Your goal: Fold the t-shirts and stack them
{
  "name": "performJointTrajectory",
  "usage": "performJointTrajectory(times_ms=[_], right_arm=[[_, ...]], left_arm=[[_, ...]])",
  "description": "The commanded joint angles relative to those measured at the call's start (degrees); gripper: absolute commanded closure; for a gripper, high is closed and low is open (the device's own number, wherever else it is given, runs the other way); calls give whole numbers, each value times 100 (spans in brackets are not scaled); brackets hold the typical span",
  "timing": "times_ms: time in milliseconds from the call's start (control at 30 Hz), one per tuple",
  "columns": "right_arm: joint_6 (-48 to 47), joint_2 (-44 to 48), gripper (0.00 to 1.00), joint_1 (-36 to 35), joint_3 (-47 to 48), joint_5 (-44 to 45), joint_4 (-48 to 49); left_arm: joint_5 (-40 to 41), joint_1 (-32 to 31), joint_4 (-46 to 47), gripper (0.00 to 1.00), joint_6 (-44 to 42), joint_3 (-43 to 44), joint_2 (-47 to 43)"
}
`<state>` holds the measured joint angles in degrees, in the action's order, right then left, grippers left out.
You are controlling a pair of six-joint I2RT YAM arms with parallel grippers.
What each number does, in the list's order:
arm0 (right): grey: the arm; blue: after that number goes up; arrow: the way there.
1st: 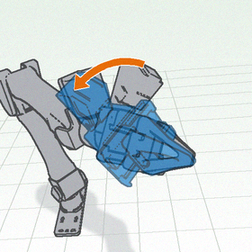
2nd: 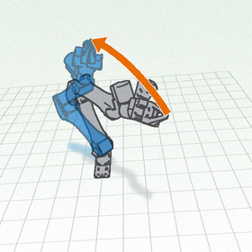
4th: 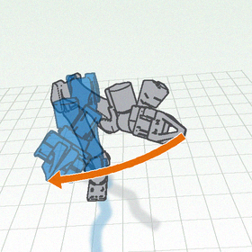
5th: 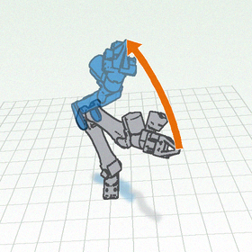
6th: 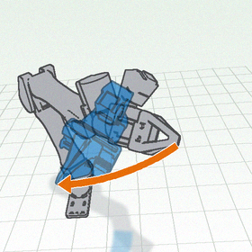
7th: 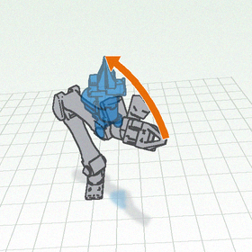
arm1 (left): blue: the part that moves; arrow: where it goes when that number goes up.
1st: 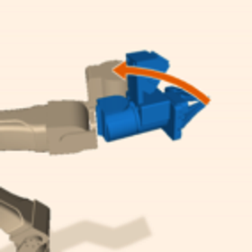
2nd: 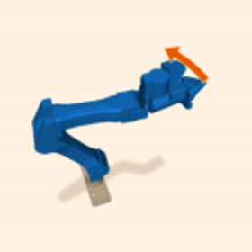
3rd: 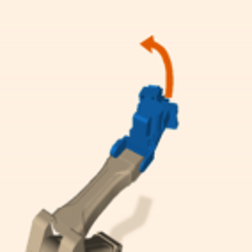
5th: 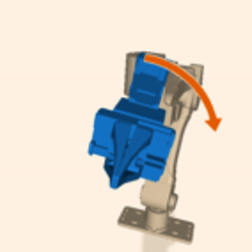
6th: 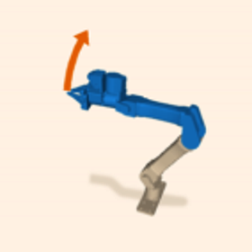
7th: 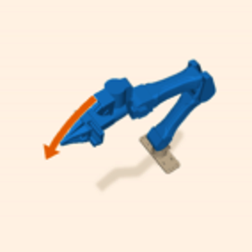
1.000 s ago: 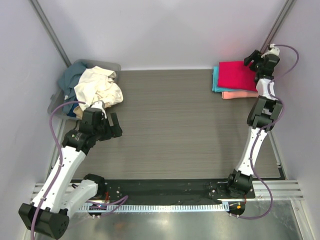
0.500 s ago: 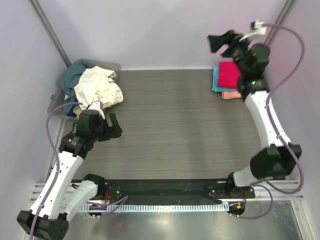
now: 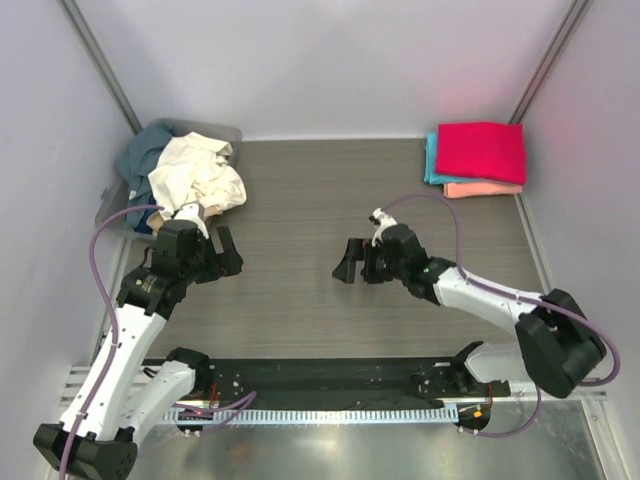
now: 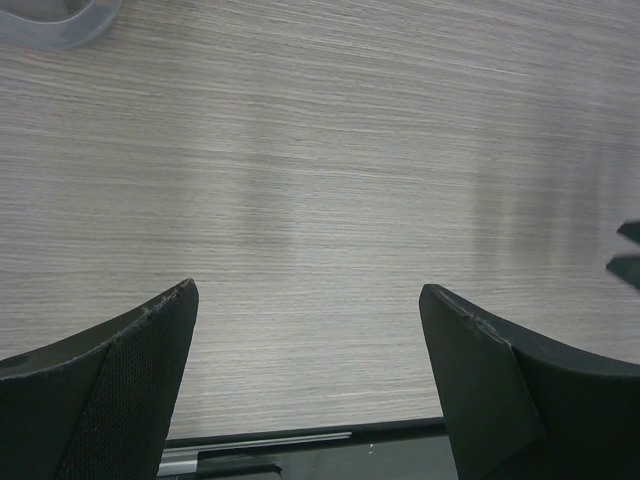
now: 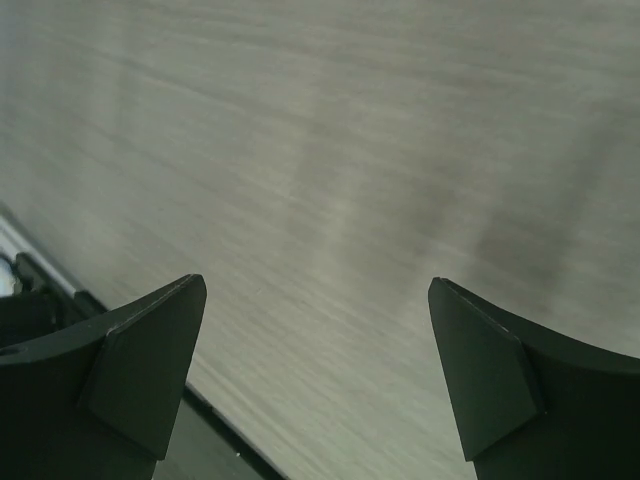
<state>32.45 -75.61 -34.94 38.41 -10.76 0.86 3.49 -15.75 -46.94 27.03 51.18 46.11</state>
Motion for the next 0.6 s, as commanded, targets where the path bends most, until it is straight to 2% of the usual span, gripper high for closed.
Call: performJointTrajectory(times_ms=[0,167,567], right_arm=[[402,705,0,-197,-533,154,774],[535,1048,0,-242,-1107,66,1100],[280,1356,0,-259,-1328,240,978]], left_arm=[[214,-16,124,7,31,41,-102],[398,-16,115,8,48,33,-216],[794,-16,18,7,119,68,-304]])
